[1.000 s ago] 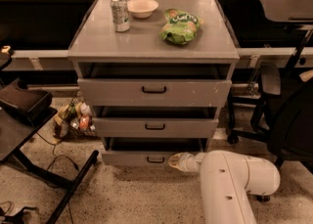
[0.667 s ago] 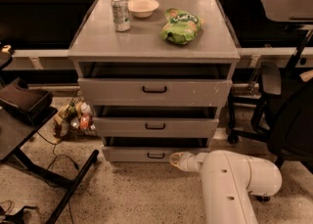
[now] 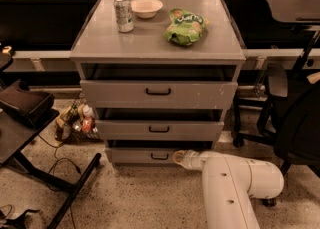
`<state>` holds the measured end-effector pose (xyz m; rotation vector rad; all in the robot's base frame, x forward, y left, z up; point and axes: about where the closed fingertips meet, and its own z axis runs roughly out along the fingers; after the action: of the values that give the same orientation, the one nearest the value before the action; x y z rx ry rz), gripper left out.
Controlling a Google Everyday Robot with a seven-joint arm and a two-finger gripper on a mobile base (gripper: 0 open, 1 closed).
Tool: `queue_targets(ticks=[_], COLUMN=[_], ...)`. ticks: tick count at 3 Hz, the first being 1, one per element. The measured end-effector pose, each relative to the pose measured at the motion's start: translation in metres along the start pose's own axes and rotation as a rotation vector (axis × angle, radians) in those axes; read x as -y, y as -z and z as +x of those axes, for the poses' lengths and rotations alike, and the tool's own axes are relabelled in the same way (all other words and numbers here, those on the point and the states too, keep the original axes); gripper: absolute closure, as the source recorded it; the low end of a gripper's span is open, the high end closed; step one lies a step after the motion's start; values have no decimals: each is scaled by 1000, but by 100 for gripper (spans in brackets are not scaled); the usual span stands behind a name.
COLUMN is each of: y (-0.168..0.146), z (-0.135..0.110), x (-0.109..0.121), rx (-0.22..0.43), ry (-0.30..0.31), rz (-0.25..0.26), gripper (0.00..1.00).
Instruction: Close bottom drawer
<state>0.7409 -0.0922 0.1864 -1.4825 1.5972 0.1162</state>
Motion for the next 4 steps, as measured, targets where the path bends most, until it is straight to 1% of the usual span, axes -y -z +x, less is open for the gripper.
queue_targets(ticks=[1,4], y=[0,0], z=[0,0], x=[0,0], rx=[0,0], ry=[0,0], rz=[0,0], gripper=[81,11])
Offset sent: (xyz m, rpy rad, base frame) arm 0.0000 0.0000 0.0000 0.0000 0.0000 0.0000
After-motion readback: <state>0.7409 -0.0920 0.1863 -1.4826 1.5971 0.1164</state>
